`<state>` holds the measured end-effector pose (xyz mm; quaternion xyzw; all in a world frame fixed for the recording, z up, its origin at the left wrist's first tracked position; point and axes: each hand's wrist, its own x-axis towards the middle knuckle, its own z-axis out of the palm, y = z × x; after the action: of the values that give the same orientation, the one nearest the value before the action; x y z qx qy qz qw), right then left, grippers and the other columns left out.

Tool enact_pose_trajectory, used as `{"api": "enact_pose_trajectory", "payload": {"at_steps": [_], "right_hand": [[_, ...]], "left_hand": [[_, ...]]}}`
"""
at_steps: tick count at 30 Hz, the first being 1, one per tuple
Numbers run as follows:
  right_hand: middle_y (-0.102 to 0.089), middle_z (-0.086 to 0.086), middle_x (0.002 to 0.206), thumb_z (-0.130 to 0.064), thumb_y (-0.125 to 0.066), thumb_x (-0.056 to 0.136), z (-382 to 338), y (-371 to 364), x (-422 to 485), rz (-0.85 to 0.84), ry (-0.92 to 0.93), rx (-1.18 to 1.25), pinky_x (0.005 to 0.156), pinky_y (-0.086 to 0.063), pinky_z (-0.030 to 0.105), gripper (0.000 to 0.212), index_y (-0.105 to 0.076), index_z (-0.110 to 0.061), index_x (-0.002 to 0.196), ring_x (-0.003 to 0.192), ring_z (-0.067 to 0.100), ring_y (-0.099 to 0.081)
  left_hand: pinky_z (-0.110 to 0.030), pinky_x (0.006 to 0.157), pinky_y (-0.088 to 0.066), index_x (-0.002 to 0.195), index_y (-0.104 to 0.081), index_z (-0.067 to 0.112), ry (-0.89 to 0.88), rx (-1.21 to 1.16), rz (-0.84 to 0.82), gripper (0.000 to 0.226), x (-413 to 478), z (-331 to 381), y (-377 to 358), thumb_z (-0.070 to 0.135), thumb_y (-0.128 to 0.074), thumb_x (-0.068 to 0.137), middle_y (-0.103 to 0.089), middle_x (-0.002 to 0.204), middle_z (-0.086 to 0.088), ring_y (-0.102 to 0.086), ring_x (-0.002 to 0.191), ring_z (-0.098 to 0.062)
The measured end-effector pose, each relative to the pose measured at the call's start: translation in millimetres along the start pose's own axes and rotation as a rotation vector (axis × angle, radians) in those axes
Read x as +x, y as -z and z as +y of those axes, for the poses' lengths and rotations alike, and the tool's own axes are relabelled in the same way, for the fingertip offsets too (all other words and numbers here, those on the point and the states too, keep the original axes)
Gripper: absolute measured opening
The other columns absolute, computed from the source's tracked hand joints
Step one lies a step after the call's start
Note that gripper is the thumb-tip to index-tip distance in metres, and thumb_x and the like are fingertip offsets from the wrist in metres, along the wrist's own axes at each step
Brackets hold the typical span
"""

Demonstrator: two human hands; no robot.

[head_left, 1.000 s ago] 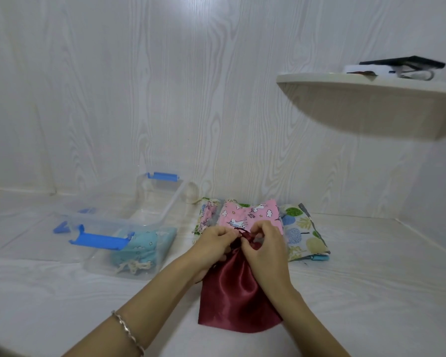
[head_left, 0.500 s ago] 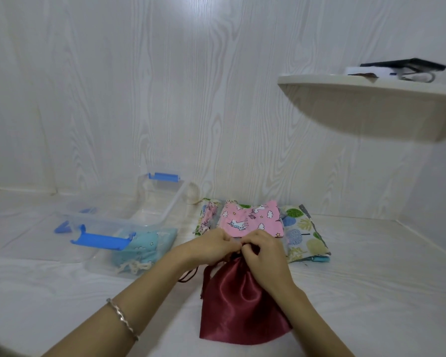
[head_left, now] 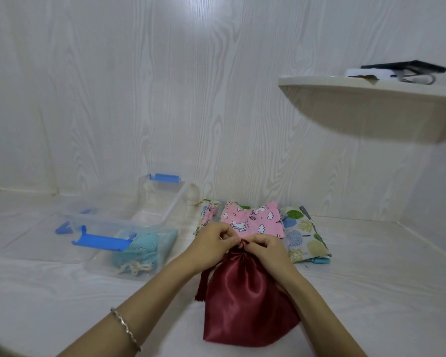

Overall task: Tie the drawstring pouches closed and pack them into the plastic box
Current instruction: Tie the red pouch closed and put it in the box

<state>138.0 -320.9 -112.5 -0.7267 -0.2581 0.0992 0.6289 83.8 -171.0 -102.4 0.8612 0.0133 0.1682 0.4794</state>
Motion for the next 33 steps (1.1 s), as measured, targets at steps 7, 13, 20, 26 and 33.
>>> {"api": "enact_pose_trajectory", "payload": {"at_steps": [7, 13, 20, 26, 33], "right_hand": [[-0.065, -0.002, 0.064, 0.002, -0.069, 0.079, 5, -13, -2, 0.161, 0.19, -0.186, 0.059, -0.044, 0.016, 0.025, -0.069, -0.022, 0.076, 0.059, 0.005, -0.053], [-0.057, -0.001, 0.069, -0.013, -0.081, 0.076, 4, -10, -1, 0.286, 0.291, -0.186, 0.054, -0.039, 0.014, 0.026, -0.056, -0.012, 0.083, 0.055, 0.006, -0.046], [-0.061, 0.0, 0.081, -0.012, -0.079, 0.078, 5, -6, -2, 0.273, 0.411, -0.322, 0.068, -0.041, 0.007, 0.013, -0.077, -0.025, 0.081, 0.08, 0.002, -0.059], [-0.062, 0.001, 0.08, -0.017, -0.08, 0.078, 5, -3, -1, 0.262, 0.395, -0.35, 0.067, -0.042, 0.011, 0.015, -0.074, -0.031, 0.077, 0.077, 0.007, -0.058], [-0.056, -0.001, 0.071, -0.011, -0.061, 0.09, 15, 16, 6, 0.221, 0.185, -0.196, 0.066, -0.04, 0.021, 0.016, -0.06, -0.013, 0.075, 0.066, 0.006, -0.049]], "left_hand": [[-0.023, 0.055, -0.041, 0.069, -0.06, 0.017, 0.124, 0.077, 0.021, 0.023, 7, 3, -3, 0.022, -0.059, 0.092, -0.055, 0.061, 0.006, -0.048, 0.052, -0.006], [-0.022, 0.045, -0.031, 0.075, -0.063, 0.009, 0.246, -0.2, 0.009, 0.022, 8, 7, 1, 0.024, -0.062, 0.091, -0.053, 0.065, -0.004, -0.041, 0.049, -0.011], [-0.019, 0.04, -0.023, 0.062, -0.055, 0.013, 0.408, -0.37, -0.087, 0.03, 7, 11, 6, 0.026, -0.065, 0.088, -0.044, 0.054, 0.001, -0.032, 0.041, -0.007], [-0.018, 0.04, -0.026, 0.066, -0.066, 0.012, 0.426, -0.386, -0.112, 0.025, 6, 13, 9, 0.026, -0.068, 0.086, -0.054, 0.056, 0.002, -0.036, 0.043, -0.006], [-0.014, 0.059, -0.052, 0.096, -0.073, 0.001, 0.226, -0.18, -0.049, 0.011, 0, 12, 18, 0.004, -0.067, 0.087, -0.071, 0.081, -0.008, -0.062, 0.065, -0.007]]}}
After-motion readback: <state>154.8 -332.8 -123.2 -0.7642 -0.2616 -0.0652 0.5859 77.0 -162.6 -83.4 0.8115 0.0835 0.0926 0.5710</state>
